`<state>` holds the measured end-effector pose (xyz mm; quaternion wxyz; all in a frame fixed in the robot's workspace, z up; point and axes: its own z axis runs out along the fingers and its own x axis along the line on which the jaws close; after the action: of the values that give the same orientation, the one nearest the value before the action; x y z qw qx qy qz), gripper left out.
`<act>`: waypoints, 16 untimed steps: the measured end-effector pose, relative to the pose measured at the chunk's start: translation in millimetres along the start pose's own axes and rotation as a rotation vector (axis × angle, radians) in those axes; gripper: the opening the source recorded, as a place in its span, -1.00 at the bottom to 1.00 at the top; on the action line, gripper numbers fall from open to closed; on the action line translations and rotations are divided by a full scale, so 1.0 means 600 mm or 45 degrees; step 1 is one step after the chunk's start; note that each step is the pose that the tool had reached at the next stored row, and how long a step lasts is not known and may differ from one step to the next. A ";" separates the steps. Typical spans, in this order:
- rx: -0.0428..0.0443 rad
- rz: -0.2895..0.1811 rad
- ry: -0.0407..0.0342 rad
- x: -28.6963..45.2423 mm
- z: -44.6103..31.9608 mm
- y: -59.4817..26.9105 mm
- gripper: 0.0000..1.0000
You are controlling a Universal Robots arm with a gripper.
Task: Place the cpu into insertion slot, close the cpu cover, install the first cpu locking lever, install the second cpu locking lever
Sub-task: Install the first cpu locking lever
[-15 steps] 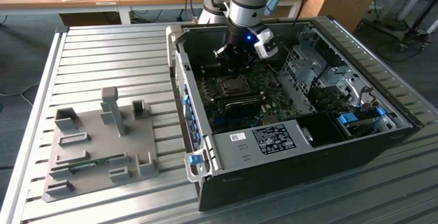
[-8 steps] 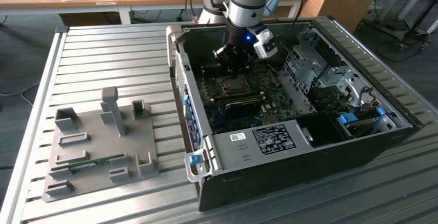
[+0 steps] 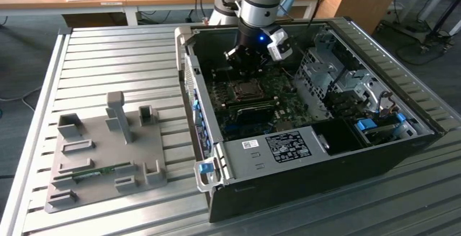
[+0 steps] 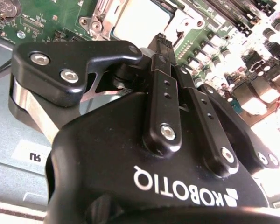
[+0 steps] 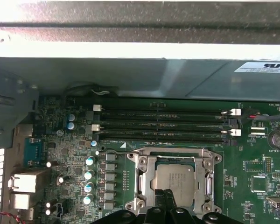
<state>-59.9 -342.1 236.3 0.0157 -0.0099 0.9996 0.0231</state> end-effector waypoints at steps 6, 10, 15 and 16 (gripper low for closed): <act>0.000 0.000 -0.0008 0.003 0.000 0.000 -0.79; 0.000 0.000 0.0000 0.005 -0.001 0.000 -0.79; 0.000 0.000 -0.0003 0.007 -0.001 0.000 -0.79; 0.000 0.000 -0.0003 0.008 -0.001 0.000 -0.79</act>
<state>-64.6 -342.1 236.7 0.0158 -0.0099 0.9996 0.0230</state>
